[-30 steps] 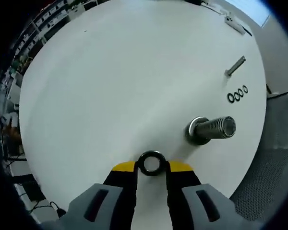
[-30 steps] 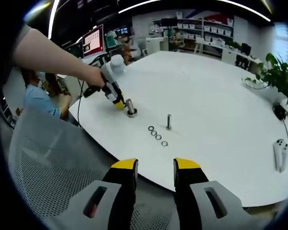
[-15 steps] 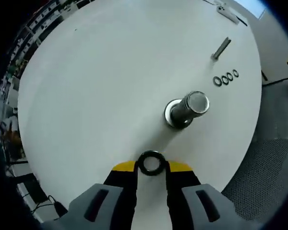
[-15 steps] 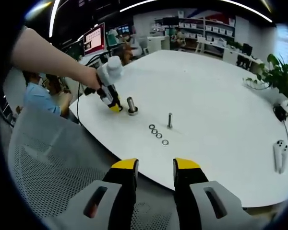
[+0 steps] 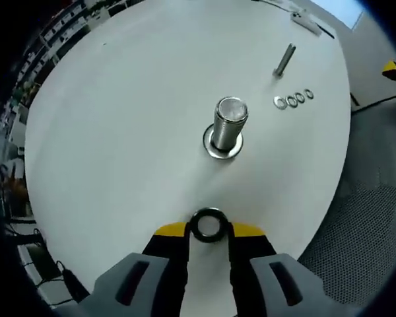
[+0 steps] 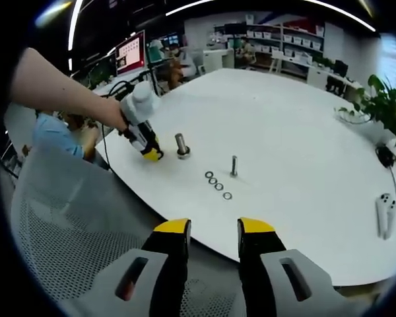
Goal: Place the washer onto the threaded stud by aligning its center hole with the stud, sliding it down to the base, and recovering from edge contact or off-axis alignment until the washer reaches the visible bottom stop.
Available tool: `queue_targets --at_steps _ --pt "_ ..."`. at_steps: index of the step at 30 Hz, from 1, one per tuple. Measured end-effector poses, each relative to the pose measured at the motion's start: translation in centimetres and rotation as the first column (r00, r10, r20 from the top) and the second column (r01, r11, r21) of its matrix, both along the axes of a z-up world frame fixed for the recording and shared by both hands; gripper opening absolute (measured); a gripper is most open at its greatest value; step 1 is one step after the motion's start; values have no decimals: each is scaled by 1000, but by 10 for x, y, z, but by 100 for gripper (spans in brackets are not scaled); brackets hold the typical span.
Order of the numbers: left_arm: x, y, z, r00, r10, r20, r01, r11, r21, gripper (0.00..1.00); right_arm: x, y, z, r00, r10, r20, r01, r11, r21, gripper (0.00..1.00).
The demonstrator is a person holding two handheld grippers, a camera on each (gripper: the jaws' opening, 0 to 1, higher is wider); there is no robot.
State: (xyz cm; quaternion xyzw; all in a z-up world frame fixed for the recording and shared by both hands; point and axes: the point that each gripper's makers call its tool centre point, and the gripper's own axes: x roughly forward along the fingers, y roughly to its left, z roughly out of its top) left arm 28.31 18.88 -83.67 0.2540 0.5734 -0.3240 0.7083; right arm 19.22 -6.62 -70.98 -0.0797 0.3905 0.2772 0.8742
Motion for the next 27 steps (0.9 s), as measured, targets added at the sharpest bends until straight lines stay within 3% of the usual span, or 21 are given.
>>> queue_targets --at_steps 7,10,17,20,27 --pt "0 -2 -2 1000 -20 4 20 1000 10 23 -1 2 0 1000 7 0 -7 1000 3 31" --pt "-5 -4 -2 995 -104 -11 104 994 27 28 0 2 1 1000 6 4 -6 1000 6 31" --pt "-2 -3 -2 997 -74 -16 74 996 40 27 0 1 2 1000 3 9 -3 1000 11 30" --pt "3 0 -2 1000 -20 -12 20 999 34 22 0 2 2 1000 3 11 -3 1000 13 30" --pt "2 -1 -3 1000 -2 -24 3 998 61 20 1 2 2 1000 4 12 -4 1000 12 30"
